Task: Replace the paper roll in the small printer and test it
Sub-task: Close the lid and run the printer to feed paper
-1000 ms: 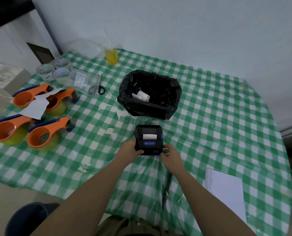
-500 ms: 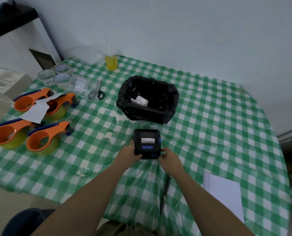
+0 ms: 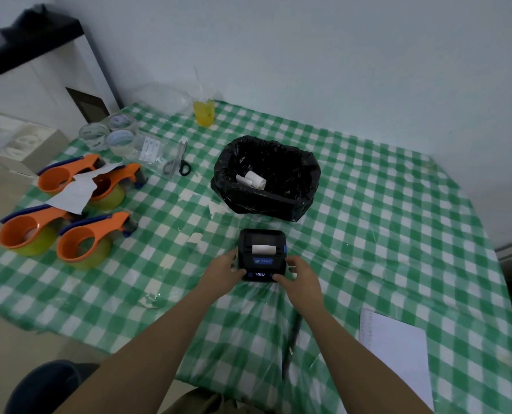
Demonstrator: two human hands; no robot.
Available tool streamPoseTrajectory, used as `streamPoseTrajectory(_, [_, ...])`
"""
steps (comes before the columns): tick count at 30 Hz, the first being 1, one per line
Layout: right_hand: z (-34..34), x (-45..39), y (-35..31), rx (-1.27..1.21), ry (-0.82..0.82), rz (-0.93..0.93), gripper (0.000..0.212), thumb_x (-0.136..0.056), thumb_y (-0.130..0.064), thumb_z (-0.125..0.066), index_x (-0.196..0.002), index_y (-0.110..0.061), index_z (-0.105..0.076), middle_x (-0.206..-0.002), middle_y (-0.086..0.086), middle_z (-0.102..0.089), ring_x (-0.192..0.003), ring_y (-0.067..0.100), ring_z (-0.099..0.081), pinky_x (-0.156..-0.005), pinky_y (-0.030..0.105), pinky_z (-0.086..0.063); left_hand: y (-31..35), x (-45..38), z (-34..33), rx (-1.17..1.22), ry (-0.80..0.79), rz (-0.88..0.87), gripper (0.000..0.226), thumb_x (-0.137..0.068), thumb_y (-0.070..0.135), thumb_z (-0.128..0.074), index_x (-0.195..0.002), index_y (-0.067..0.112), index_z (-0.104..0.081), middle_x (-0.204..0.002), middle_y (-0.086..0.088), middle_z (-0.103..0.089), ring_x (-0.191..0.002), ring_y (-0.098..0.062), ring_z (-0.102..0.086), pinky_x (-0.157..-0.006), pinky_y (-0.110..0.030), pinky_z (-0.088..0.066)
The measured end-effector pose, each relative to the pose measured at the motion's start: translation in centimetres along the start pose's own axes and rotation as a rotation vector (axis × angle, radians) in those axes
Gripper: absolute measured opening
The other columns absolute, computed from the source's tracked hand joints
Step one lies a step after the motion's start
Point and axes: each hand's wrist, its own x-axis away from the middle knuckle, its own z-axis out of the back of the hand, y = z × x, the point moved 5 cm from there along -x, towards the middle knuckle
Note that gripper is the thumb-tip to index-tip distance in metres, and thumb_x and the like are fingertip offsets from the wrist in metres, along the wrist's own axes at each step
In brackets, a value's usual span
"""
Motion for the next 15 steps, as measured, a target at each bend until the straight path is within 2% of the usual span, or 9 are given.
streamPoseTrajectory(5, [-0.41, -0.55, 0.16, -0.016, -0.005, -0.008, 0.036, -0.08, -0.016, -0.07, -0.113, -0.016, -0.055, -0.118, 0.005, -0.063, -0.104, 0.021, -0.06, -0.09, 0.039, -0.052, -0.53, 0.38, 0.16, -0.004, 0.014, 0.02, 0.044, -0.091, 0.009, -0.054, -0.134, 0.006, -0.045, -0.133, -0.019, -0.055, -0.12, -0.028, -0.053, -0.097, -0.031, -0.044])
streamPoseTrajectory(15, [-0.51, -1.1, 0.39, -0.05, -0.019, -0.014, 0.025, -0.08, -0.014, -0.07, -0.091, -0.021, -0.049, -0.113, 0.005, -0.062, -0.097, 0.022, -0.061, -0.079, 0.033, -0.049, -0.61, 0.21, 0.22, -0.003, 0.045, 0.099, 0.042, -0.092, 0.012, -0.051, -0.134, 0.007, -0.045, -0.133, -0.016, -0.055, -0.115, -0.029, -0.058, -0.093, -0.034, -0.045])
